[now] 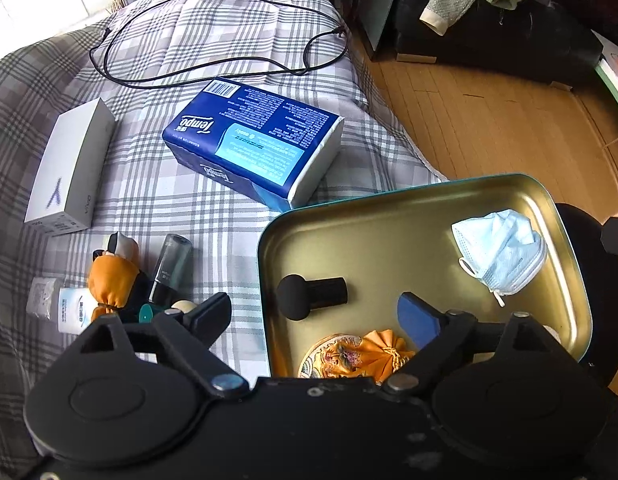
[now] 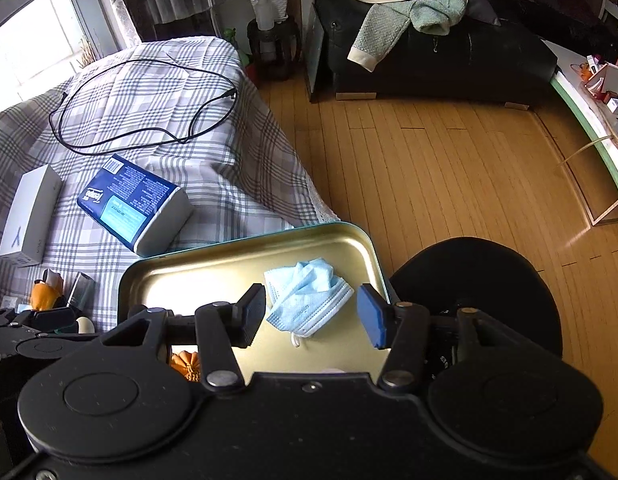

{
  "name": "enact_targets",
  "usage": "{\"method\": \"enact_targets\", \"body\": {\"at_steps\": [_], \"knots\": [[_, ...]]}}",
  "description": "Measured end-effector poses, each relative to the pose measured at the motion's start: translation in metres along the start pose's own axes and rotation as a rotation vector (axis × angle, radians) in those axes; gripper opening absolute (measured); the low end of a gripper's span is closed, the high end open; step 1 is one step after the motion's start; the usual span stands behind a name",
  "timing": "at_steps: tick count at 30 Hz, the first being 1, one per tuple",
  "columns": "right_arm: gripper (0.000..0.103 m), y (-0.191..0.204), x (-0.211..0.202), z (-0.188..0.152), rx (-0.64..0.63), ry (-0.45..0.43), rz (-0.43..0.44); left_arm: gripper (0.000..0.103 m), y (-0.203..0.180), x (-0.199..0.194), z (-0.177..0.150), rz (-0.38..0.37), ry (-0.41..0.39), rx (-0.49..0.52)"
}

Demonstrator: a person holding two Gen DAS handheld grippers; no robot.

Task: Organize soft objects
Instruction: 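Carry the tape roll over the gold tray and open the right gripper, then withdraw both grippers from above the gold tray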

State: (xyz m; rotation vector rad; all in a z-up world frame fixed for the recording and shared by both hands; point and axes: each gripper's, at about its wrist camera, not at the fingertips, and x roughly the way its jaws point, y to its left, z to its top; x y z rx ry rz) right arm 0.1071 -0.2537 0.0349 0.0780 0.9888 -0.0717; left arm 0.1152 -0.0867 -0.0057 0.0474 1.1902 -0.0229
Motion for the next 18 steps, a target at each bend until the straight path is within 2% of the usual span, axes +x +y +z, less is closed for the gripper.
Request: {"method": "enact_targets", "body": {"at_steps": [8,18], "knots": [[0.051,-0.001,-0.007,0.006,0.046,-0.027,0.033,0.093,-0.003,0.004,-0.003,0.028,0.025,0.005],[0.052,-0.004,-0.006,0.005,0.036,-0.014,-0.003,0.096,-0.017,-0.005,-0.011,0.046,0.025,0.030]]}}
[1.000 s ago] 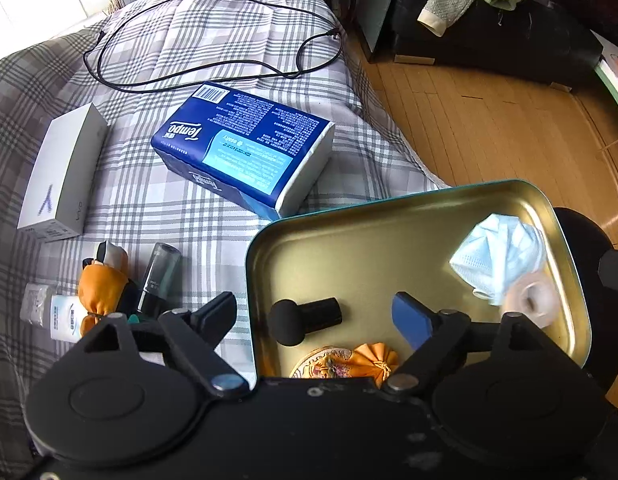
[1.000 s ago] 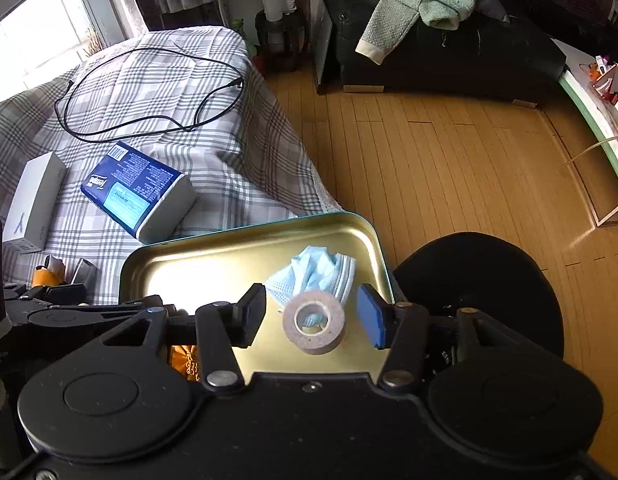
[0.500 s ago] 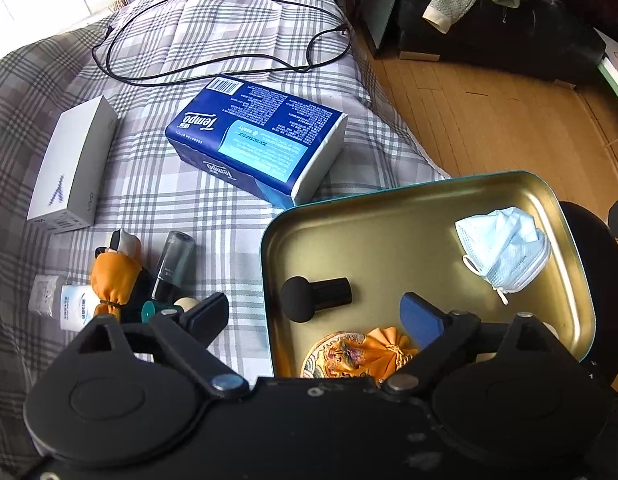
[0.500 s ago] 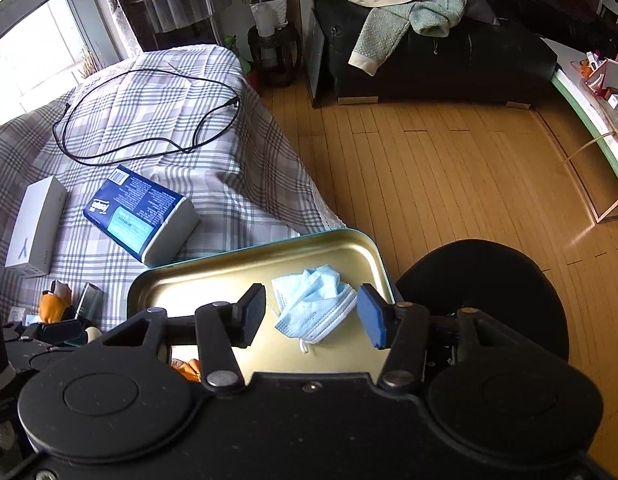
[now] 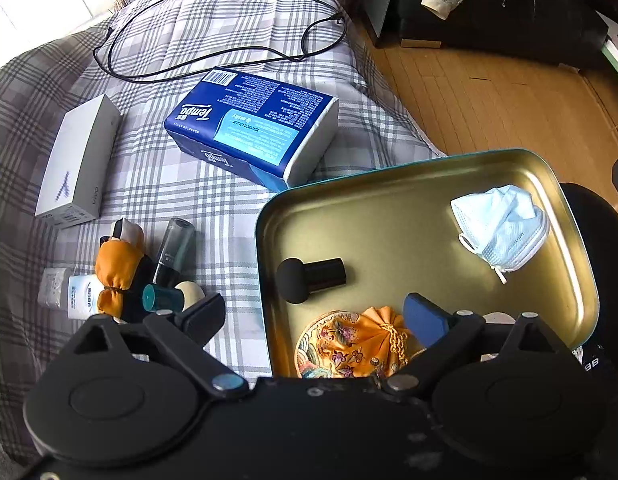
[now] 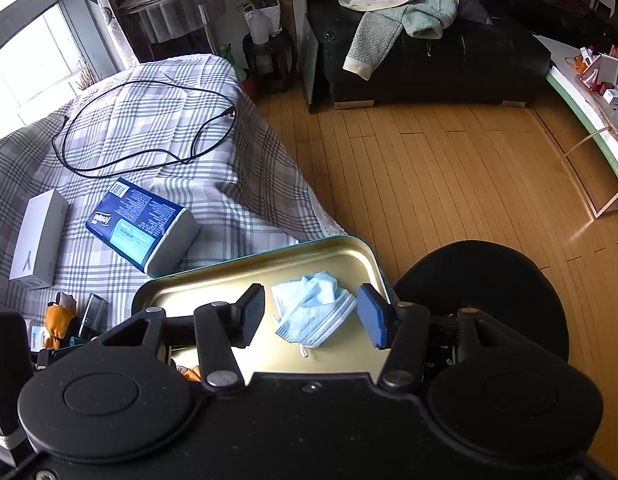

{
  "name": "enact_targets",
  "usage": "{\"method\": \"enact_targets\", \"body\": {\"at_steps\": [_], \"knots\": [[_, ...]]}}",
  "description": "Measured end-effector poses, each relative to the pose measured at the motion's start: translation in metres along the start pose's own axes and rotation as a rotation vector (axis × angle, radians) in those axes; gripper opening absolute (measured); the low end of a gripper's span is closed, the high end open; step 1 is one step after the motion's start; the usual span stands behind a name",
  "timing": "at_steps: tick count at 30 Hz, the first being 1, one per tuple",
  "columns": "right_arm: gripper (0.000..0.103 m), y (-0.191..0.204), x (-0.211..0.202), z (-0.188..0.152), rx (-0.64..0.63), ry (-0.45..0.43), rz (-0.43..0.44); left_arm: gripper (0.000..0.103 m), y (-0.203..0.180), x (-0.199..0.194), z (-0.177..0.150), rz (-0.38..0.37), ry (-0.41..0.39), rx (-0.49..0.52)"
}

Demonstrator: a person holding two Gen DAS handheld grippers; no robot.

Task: Organize soft objects
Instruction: 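Withdraw both grippers from above the gold tray, then move both grippers back toward the small items on the bed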

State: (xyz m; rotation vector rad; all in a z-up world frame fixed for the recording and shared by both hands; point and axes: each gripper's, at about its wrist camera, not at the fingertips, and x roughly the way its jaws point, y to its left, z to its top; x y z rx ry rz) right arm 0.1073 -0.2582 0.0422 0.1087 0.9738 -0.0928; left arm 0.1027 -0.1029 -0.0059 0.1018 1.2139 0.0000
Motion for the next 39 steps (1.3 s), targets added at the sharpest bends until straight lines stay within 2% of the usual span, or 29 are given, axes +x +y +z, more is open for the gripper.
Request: {"method": "enact_targets", "body": {"at_steps": [3,6,10,16,22,32,39], "knots": [[0.052,0.000,0.003,-0.001,-0.010,0.015,-0.016,0.098,-0.005,-0.003,0.003,-0.003,-0.008,-0.006],[0.052,-0.006,0.000,0.001,0.024,0.015,-0.007,0.098,-0.011,-0.003,0.005,0.013,0.020,-0.038],[0.052,-0.017,-0.004,0.004,0.074,-0.003,-0.006,0.098,-0.024,-0.014,0.006,0.012,-0.007,-0.049],[0.052,-0.027,-0.006,0.007,0.130,-0.005,0.027,0.098,-0.037,-0.012,0.001,-0.018,-0.003,-0.021],[0.052,-0.021,-0.010,0.007,0.119,-0.028,0.037,0.098,-0.031,-0.010,-0.009,-0.052,-0.020,-0.023],[0.052,-0.022,-0.008,0.008,0.148,-0.023,0.033,0.098,0.014,-0.027,-0.013,-0.060,-0.075,-0.038],[0.052,-0.014,-0.009,0.007,0.149,-0.036,0.062,0.100,0.087,-0.048,-0.015,-0.042,-0.150,-0.103]]}}
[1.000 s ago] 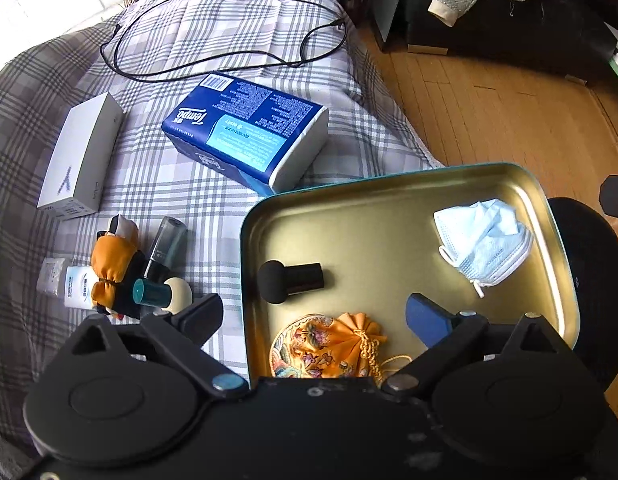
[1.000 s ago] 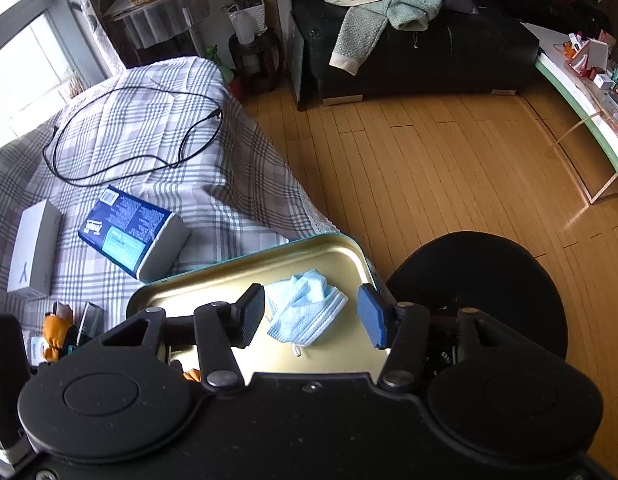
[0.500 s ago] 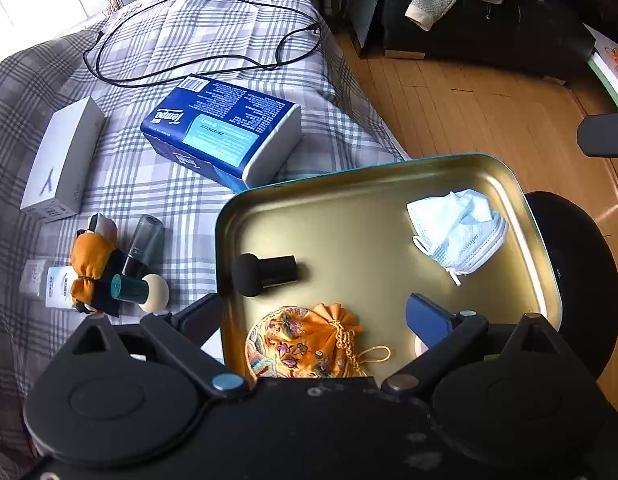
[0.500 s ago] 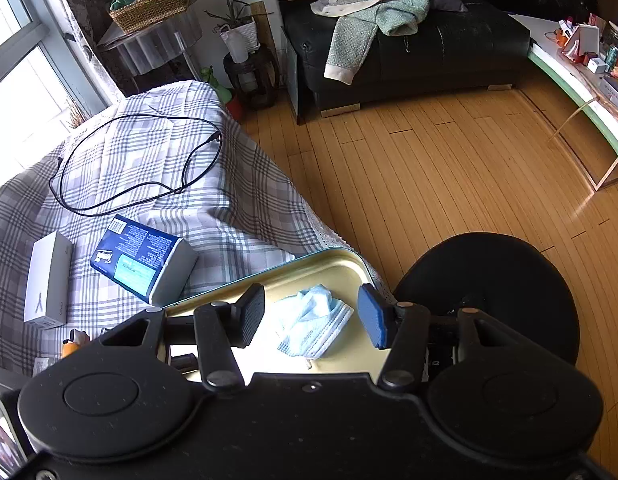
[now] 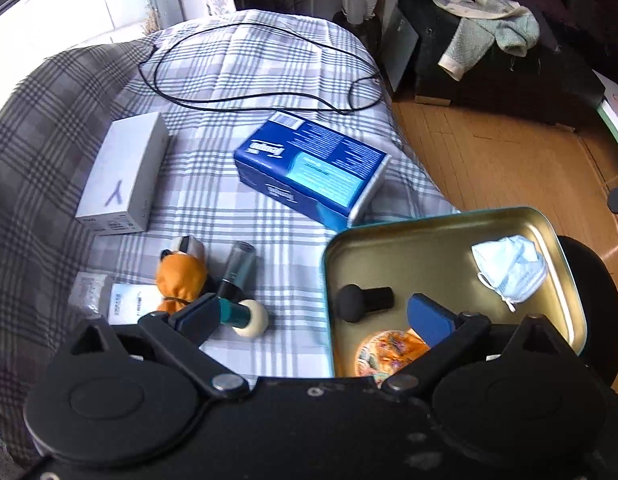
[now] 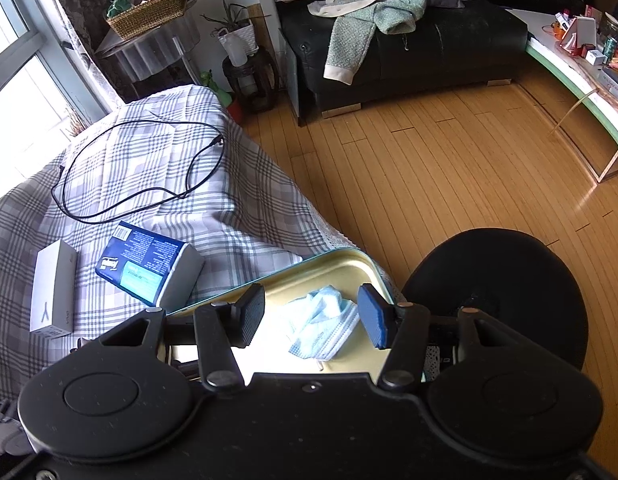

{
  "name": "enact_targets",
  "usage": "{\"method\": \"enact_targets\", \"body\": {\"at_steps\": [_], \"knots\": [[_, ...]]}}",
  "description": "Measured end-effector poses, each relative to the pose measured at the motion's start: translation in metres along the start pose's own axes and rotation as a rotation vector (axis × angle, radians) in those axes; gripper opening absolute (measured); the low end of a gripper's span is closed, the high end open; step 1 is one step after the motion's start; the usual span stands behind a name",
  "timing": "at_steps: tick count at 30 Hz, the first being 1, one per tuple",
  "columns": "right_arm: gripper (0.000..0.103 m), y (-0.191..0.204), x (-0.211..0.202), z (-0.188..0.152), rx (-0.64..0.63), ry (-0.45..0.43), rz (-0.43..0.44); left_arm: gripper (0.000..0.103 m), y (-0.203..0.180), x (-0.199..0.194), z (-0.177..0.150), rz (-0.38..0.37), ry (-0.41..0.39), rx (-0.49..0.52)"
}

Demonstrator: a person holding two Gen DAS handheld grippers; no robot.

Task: Organize soft objects
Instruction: 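Move both grippers back toward the small items on the bed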

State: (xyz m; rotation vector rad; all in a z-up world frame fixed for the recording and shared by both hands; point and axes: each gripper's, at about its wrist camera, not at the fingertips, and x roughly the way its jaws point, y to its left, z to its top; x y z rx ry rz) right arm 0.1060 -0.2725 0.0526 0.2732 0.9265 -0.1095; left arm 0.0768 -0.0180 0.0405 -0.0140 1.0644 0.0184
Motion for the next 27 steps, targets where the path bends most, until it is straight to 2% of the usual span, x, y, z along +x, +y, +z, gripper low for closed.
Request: {"method": "enact_targets", "body": {"at_steps": [8,13,18,21,27], "knots": [[0.052,0.033,0.009,-0.008,-0.038,0.001,0.045,0.101,0.098,-0.012,0.009,0.123,-0.088,-0.081],[0.052,0.058,0.017,-0.016,-0.077,0.015,0.076,0.102,0.149,-0.007,0.015,0.158,-0.091,-0.165],[0.052,0.083,0.029,-0.026,-0.112,0.052,0.127,0.102,0.192,0.011,0.018,0.164,-0.059,-0.237],[0.052,0.102,0.036,-0.034,-0.163,0.064,0.138,0.102,0.216,0.027,0.008,0.158,-0.026,-0.297],[0.052,0.137,0.054,-0.053,-0.256,0.108,0.166,0.102,0.237,0.064,-0.007,0.133,0.045,-0.348]]}}
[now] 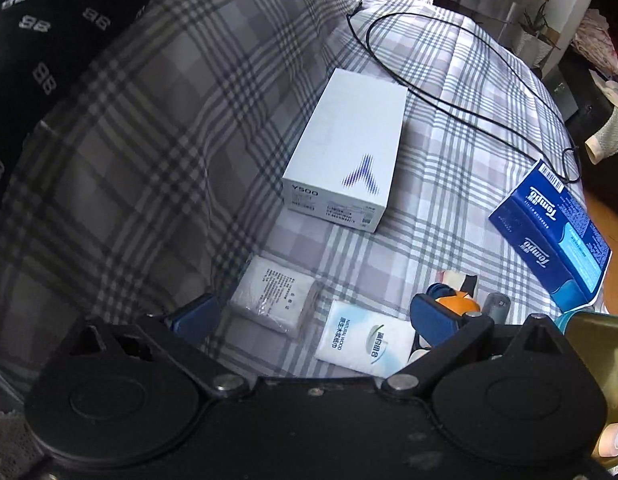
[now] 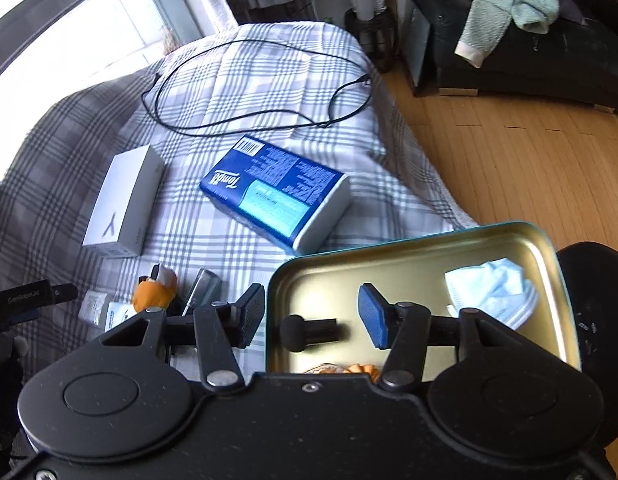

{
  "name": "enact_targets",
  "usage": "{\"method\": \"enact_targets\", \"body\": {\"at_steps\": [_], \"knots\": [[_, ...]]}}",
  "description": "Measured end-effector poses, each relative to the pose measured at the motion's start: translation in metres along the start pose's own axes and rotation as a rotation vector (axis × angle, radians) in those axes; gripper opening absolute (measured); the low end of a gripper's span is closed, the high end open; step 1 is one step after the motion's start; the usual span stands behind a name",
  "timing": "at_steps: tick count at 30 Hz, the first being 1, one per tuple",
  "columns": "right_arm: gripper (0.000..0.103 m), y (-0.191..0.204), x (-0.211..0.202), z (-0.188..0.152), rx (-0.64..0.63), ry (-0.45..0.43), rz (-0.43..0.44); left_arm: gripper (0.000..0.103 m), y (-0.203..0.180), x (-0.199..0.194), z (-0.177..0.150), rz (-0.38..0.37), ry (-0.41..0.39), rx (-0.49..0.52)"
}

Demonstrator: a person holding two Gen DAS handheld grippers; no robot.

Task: Organize soft objects
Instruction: 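Move both grippers back toward the small items on the bed, then grasp the white tissue pack with the left gripper while the right grasps the teal-and-cream peg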

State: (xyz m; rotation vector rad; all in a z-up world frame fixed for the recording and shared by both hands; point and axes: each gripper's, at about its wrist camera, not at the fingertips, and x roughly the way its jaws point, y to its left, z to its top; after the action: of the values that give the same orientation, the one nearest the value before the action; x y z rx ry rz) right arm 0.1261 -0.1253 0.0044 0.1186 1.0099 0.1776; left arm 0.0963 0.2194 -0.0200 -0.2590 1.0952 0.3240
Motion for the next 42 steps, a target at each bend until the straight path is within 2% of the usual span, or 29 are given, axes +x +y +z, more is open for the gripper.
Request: {"method": "enact_targets", "body": {"at_steps": [10,14,21,28,37,39,42], "knots": [[0.052,0.054,0.029,-0.010,-0.122,0.039,0.068,0.102,-0.013,0.037,-0.014,0.033,0.045,0.064],[0.052,0.070,0.045,-0.017,-0.155,0.076,0.080,0.102,-0.013,0.041,-0.016,-0.009,0.071,0.046],[0.052,0.085,0.078,-0.018,-0.095,0.152,0.109,0.102,-0.003,0.037,-0.016,-0.021,0.079,0.008],[0.052,0.091,0.101,-0.019,-0.065,0.190,0.095,0.102,0.005,0.038,-0.018,-0.029,0.090,-0.018],[0.053,0.108,0.123,-0.034,-0.136,0.251,0.086,0.102,0.006,0.036,-0.018,-0.027,0.085,-0.020],[0.057,0.112,0.125,-0.038,-0.174,0.267,0.083,0.102,0.006,0.036,-0.019,-0.030,0.086,-0.019],[0.058,0.120,0.125,-0.047,-0.250,0.296,0.082,0.102,0.006,0.036,-0.020,-0.028,0.085,-0.016]]}}
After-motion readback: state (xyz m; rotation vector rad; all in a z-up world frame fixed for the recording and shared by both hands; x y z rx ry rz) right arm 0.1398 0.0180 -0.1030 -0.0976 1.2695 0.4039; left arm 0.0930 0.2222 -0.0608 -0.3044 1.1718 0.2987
